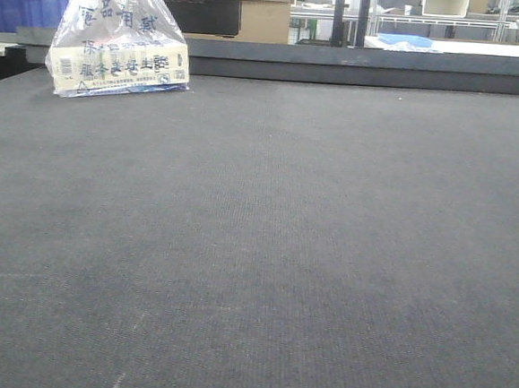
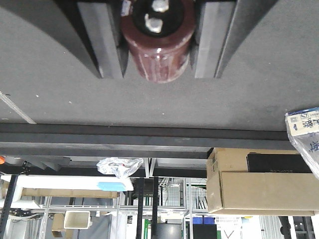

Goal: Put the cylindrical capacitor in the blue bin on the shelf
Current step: 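Lift both held cylinders up off the table surface, then drive the base away from the table to the blue-bin shelf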

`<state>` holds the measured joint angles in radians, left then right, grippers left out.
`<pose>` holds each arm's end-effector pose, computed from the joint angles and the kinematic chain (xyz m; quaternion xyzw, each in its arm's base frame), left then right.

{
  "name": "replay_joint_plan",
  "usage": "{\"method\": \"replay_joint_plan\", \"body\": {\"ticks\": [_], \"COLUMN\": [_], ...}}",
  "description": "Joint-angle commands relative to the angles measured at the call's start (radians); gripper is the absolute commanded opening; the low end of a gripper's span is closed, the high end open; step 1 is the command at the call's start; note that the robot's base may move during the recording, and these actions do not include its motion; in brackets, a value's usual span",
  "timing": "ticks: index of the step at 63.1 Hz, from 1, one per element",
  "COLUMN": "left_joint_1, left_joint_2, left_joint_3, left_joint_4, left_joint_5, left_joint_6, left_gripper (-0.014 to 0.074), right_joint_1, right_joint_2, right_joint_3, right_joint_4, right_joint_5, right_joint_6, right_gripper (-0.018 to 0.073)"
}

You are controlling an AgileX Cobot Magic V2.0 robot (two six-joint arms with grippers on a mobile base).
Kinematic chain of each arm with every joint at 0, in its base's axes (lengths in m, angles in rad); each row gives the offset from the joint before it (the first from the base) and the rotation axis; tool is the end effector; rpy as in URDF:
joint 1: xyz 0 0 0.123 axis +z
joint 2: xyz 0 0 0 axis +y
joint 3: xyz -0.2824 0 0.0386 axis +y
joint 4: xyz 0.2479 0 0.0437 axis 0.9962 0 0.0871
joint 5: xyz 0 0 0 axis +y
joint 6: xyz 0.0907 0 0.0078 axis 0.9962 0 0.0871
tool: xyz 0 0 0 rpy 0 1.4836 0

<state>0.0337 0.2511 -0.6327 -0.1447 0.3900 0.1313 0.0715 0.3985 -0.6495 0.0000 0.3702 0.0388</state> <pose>0.0406 -0.0036 0.3708 0.0079 0.6774 -0.0072 0.7356 0.0748 0.0054 0.3690 -0.0117 0.7182 0.0383 0.6946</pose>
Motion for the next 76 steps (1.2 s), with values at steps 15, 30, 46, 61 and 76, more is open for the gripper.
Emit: {"method": "replay_joint_plan", "body": {"ticks": [15, 30, 46, 61, 76], "left_joint_1": [0.003, 0.003, 0.003, 0.003, 0.003], "left_joint_2": [-0.007, -0.007, -0.007, -0.007, -0.007], "left_joint_3": [-0.001, -0.001, -0.001, -0.001, -0.001], "left_joint_4": [-0.007, -0.007, -0.007, -0.007, -0.007], "left_joint_5": [-0.023, -0.023, -0.023, -0.023, -0.023], "left_joint_6": [0.003, 0.003, 0.003, 0.003, 0.003], "left_gripper": [-0.0111, -0.0111, -0.0111, -0.0111, -0.0111], "right_joint_1": [0.002, 0.002, 0.002, 0.002, 0.002], "right_joint_2": [-0.006, -0.006, -0.006, -0.006, -0.006], "right_joint_3": [0.000, 0.000, 0.000, 0.000, 0.000], "right_joint_4": [-0.013, -0.013, -0.013, -0.013, -0.013], "right_joint_5": [-0.034, -0.034, -0.034, -0.034, -0.034], "right_joint_6": [-0.003, -0.003, -0.003, -0.003, -0.003], "right_gripper": [-0.0162, -0.0162, -0.0162, -0.0162, -0.0162]}}
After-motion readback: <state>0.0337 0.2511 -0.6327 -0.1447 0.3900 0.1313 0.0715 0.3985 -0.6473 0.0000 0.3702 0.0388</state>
